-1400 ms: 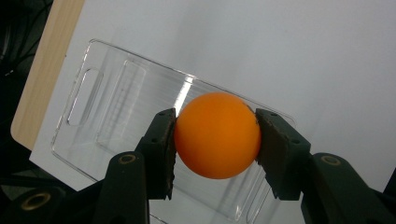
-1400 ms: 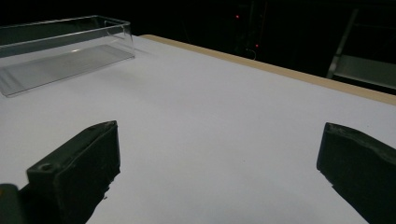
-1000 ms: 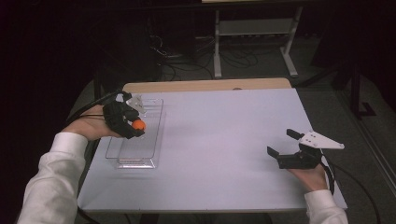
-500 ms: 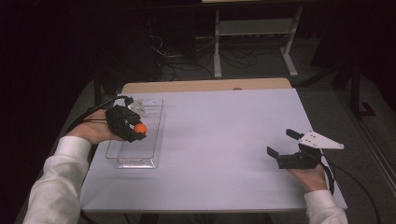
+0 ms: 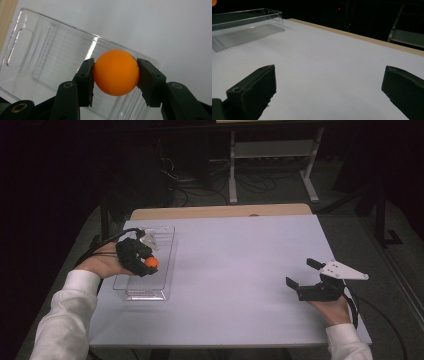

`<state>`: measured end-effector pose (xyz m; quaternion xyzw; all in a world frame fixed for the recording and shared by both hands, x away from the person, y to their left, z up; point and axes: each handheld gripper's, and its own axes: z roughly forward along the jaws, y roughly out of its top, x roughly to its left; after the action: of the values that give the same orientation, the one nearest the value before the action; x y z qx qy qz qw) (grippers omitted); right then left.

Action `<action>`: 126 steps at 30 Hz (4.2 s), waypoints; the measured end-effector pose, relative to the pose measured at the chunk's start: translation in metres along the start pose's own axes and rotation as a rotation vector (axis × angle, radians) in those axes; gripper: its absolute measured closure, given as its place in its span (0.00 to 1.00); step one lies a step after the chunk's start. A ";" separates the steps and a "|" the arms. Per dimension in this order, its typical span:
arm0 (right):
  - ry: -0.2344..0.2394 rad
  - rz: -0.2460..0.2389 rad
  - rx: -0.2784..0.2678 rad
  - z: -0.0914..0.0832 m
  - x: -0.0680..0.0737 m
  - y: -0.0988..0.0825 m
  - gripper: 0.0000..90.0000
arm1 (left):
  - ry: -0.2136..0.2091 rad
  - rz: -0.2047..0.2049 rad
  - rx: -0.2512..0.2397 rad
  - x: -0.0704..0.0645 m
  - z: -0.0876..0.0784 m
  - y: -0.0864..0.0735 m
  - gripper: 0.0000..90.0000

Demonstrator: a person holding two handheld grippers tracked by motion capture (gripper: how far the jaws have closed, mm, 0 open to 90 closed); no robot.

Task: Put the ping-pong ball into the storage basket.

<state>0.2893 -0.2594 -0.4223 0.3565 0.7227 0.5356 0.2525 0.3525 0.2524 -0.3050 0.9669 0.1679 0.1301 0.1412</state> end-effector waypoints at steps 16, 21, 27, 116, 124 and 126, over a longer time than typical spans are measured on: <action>-0.001 -0.002 0.003 0.000 0.000 0.000 0.00 | -0.027 -0.015 -0.001 -0.001 0.018 -0.006 0.57; -0.002 -0.002 0.004 0.000 0.000 0.000 0.00 | -0.035 -0.022 0.006 -0.001 0.025 -0.010 0.57; -0.001 -0.001 0.005 0.000 0.000 0.000 0.00 | -0.048 -0.026 0.007 -0.002 0.033 -0.013 0.57; -0.011 -0.002 0.001 -0.002 0.000 0.000 0.00 | 0.001 -0.072 0.020 0.004 0.046 -0.014 0.16; -0.010 -0.001 -0.002 -0.003 0.001 0.000 0.00 | 0.020 -0.086 -0.009 0.005 0.031 -0.015 0.08; -0.010 0.000 -0.003 -0.003 0.001 0.000 0.00 | 0.021 -0.088 -0.017 0.004 0.028 -0.015 0.08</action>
<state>0.2865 -0.2603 -0.4216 0.3587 0.7206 0.5349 0.2567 0.3608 0.2609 -0.3348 0.9560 0.2105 0.1351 0.1534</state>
